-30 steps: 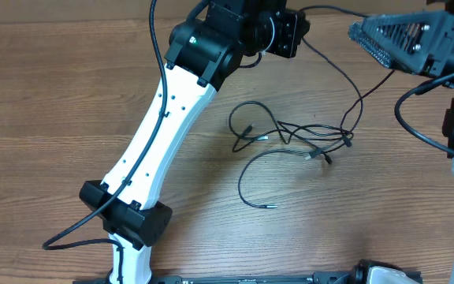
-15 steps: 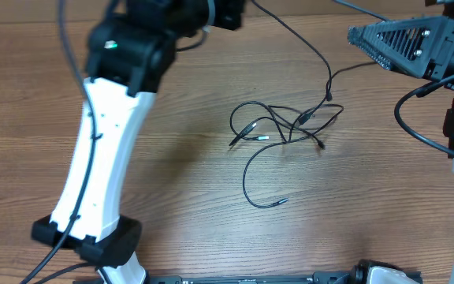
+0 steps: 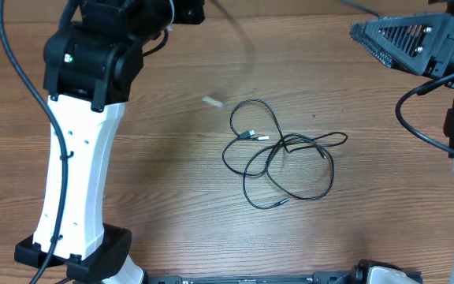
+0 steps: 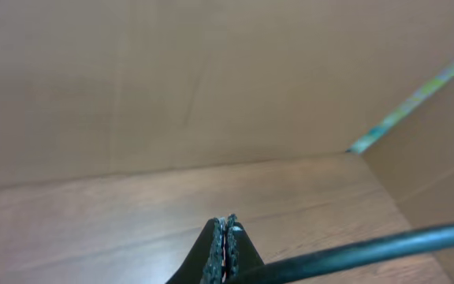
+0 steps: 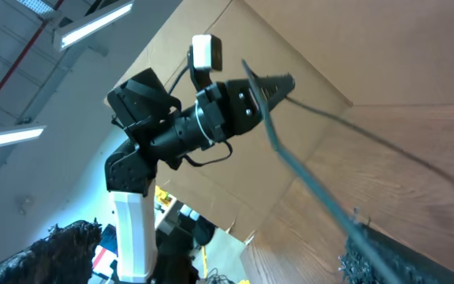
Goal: Untangle cables
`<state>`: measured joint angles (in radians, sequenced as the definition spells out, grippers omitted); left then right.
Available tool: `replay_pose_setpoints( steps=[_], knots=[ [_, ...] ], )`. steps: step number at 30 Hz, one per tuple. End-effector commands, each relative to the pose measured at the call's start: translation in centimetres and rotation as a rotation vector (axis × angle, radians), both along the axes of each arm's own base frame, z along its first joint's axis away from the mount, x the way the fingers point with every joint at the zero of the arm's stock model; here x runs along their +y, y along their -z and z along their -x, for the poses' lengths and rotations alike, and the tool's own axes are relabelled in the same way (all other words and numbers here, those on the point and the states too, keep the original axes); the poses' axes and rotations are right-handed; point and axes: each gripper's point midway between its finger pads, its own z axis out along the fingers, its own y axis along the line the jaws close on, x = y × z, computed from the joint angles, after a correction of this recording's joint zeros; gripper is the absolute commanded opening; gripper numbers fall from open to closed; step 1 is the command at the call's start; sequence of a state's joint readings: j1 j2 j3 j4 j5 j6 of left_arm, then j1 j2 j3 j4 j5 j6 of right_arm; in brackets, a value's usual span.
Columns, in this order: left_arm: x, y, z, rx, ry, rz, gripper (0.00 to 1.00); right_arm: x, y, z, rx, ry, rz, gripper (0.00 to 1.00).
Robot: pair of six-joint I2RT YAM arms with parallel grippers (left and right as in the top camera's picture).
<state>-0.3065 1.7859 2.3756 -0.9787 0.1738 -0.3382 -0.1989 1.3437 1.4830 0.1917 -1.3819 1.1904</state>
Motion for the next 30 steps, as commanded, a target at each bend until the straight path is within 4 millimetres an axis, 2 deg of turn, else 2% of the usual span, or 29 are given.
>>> replay_pose_setpoints(
  steps=[1,7,11,17,21,25,30],
  knots=[
    [0.4,-0.1,1.0,0.017,0.002,-0.004,0.04,-0.7,0.6,-1.6,0.004,0.036,-0.002,1.00],
    [-1.6,1.2,2.4,0.082,0.119,0.007,0.04,-1.1,2.2,-3.5,0.087,0.046,-0.021,1.00],
    [-1.7,1.5,2.6,0.090,0.127,-0.004,0.04,-1.2,2.6,-4.0,0.097,0.048,-0.024,0.98],
    [-2.4,2.0,3.3,0.117,0.154,-0.006,0.04,-1.5,2.4,-4.5,0.097,0.084,-0.035,0.77],
    [-3.0,2.5,3.9,0.135,0.182,-0.017,0.04,-1.6,2.4,-4.9,0.097,0.106,-0.042,0.60],
    [-3.3,2.8,4.2,0.145,0.194,-0.025,0.04,-1.8,2.3,-5.2,0.102,0.125,-0.050,0.48],
    [-3.4,2.8,4.2,0.145,0.189,-0.031,0.04,-2.0,2.2,-5.6,0.106,0.149,-0.058,0.24]
  ],
)
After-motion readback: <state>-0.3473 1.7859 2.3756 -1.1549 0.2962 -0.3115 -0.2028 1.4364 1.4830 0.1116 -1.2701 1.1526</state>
